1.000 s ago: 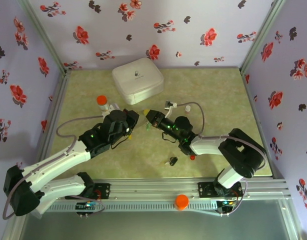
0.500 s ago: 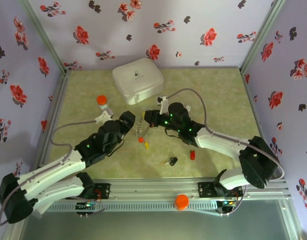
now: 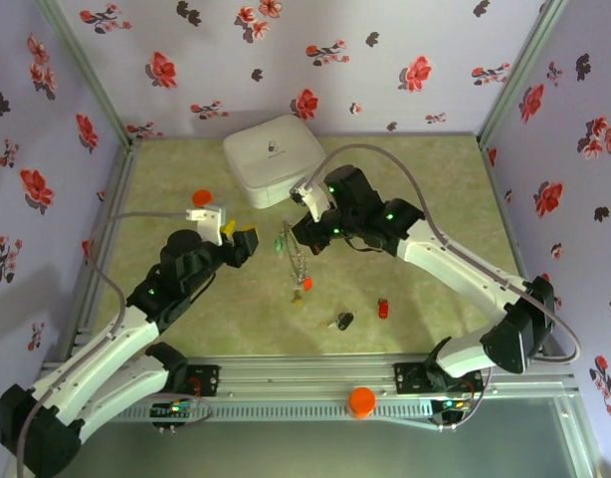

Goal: Put the keys on the keyring

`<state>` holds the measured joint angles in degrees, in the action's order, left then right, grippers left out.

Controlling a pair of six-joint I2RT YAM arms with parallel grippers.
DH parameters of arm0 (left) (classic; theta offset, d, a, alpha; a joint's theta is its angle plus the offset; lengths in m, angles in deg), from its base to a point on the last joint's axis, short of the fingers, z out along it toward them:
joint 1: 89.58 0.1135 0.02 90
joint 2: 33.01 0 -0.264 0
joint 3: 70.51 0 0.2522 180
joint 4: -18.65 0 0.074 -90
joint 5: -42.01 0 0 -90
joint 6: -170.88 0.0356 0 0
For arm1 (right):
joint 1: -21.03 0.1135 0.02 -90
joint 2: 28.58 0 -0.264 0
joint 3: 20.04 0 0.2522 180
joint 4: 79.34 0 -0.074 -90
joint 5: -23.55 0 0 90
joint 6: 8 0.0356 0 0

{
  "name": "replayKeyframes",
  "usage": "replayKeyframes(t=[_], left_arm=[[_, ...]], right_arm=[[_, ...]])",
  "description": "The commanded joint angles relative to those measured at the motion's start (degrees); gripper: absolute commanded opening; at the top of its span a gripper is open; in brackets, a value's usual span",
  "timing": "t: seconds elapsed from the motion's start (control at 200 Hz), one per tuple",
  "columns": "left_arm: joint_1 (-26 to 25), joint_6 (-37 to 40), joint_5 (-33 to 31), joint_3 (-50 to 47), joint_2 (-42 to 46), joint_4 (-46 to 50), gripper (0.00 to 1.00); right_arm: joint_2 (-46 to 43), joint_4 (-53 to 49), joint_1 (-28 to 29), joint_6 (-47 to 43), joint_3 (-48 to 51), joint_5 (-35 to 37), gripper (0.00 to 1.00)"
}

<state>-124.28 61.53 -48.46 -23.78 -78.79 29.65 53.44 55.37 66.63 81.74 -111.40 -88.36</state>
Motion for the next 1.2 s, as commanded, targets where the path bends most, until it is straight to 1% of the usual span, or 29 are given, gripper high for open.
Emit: replayKeyframes(t=[0.0,0.025,0.055,0.105,0.165,0.29,0.395,0.51,0.77,0.9,0.995,1.11,1.195], left_arm=[[2.14,15.46,18.07,-0.23,-0.92,-1.33,0.54],[2.24,17.05,20.25,-0.06,-1.20,-1.46,0.51],[2.35,20.65,22.98,0.11,-1.58,-1.66,0.47],[2.37,24.75,27.89,0.51,-2.24,-1.92,0.43],[2.33,27.41,32.19,0.53,-3.16,-3.39,0.41],[2.36,27.80,37.83,0.60,-6.66,-7.60,0.34],[2.38,26.71,42.13,0.15,-9.41,-11.27,0.32],[2.44,26.71,46.41,-1.19,-10.27,-15.63,0.32],[3.31,28.67,51.41,-1.85,-12.35,-17.51,0.28],[3.41,28.37,51.93,-1.93,-12.92,-18.76,0.29],[3.52,27.39,54.03,-1.58,-13.47,-19.27,0.29],[3.74,26.49,56.12,-1.14,-14.31,-19.34,0.25],[3.84,26.39,56.39,-0.95,-15.09,-18.95,0.25]], right_arm=[[1.52,-9.86,-0.59,-10.77,-4.35,-2.55,0.00],[1.58,-10.59,-0.55,-11.93,-4.83,-2.67,0.00],[1.74,-11.31,-0.53,-13.18,-5.40,-2.83,0.00],[2.00,-12.61,-0.46,-15.25,-6.27,-2.83,0.00],[2.31,-14.23,-0.43,-17.93,-7.34,-3.41,0.00],[1.94,-15.44,0.29,-22.65,-8.05,-5.34,0.00],[1.66,-16.50,1.39,-26.99,-8.18,-6.89,0.00],[2.05,-17.98,2.08,-30.70,-8.87,-7.94,0.00],[3.36,-17.45,2.55,-34.32,-9.83,-8.77,0.00],[3.58,-16.68,2.60,-35.56,-9.63,-8.77,0.00],[3.10,-15.30,2.61,-36.73,-8.76,-8.70,0.00],[2.29,-13.03,2.88,-36.71,-7.19,-8.00,0.00],[1.82,-11.98,3.00,-36.73,-6.17,-8.44,0.00]])
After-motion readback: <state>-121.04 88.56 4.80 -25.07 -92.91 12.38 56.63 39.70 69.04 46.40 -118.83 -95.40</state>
